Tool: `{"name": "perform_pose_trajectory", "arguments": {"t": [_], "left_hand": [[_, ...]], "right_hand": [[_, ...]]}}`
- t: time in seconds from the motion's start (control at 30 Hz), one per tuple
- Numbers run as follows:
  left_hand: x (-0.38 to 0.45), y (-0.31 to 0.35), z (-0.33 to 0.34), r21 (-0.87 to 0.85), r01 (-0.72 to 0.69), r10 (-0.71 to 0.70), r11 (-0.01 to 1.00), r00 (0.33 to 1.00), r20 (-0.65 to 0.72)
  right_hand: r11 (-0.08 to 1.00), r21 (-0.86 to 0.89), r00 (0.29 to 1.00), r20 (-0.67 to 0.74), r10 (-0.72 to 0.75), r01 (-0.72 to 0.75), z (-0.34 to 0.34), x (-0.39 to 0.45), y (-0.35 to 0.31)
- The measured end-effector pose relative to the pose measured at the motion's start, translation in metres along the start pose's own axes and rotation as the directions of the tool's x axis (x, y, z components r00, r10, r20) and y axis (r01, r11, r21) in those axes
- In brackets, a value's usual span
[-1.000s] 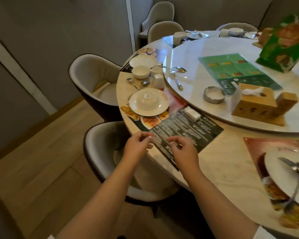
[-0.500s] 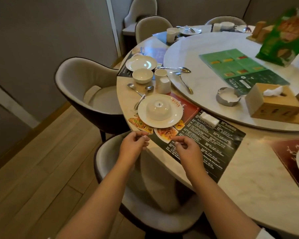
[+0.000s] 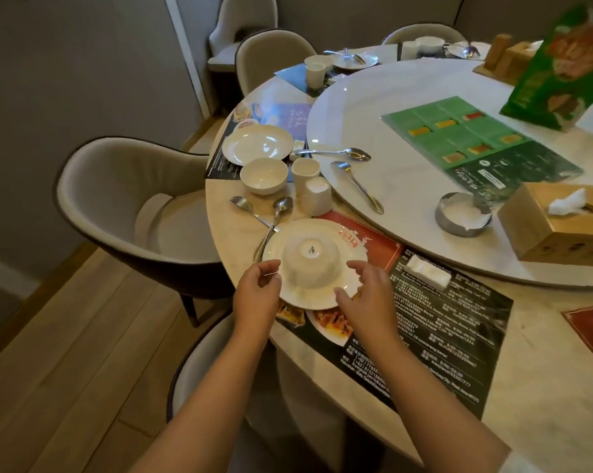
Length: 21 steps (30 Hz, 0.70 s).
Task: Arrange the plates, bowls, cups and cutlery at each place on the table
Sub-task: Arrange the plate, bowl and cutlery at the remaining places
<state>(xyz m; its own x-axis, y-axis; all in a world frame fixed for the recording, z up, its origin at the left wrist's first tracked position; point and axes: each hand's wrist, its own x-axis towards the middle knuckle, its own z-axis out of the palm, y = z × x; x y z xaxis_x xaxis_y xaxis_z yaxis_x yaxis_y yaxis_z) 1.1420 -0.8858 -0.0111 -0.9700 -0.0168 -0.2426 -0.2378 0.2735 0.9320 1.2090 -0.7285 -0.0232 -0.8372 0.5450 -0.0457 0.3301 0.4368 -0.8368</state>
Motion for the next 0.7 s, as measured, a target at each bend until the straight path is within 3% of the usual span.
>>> {"name": "perform_pose_trajectory", "arguments": {"t": [0.17, 0.37, 0.57, 0.7], "left_hand": [[0.046, 0.001, 0.008, 0.096, -0.154, 0.142, 0.983, 0.982, 0.120], [0.079, -0.011, 0.002, 0.126, -0.283, 0.225, 0.951, 0.911, 0.346], [0.094, -0.010, -0.004, 0.066, -0.305, 0.257, 0.950, 0.885, 0.389], [0.105, 0.007, 0.000, -0.113, -0.291, 0.312, 0.950, 0.883, 0.351]], "right_hand": [[0.940, -0.304, 0.986, 0.111, -0.125, 0.154, 0.034, 0.032, -0.015], [0.915, -0.400, 0.985, 0.171, 0.013, 0.058, 0.065, 0.056, -0.015], [0.934, -0.357, 0.997, 0.077, 0.006, 0.022, 0.068, 0.053, -0.024], [0.987, -0.083, 0.989, 0.053, 0.140, -0.135, 0.044, 0.039, -0.041]]}}
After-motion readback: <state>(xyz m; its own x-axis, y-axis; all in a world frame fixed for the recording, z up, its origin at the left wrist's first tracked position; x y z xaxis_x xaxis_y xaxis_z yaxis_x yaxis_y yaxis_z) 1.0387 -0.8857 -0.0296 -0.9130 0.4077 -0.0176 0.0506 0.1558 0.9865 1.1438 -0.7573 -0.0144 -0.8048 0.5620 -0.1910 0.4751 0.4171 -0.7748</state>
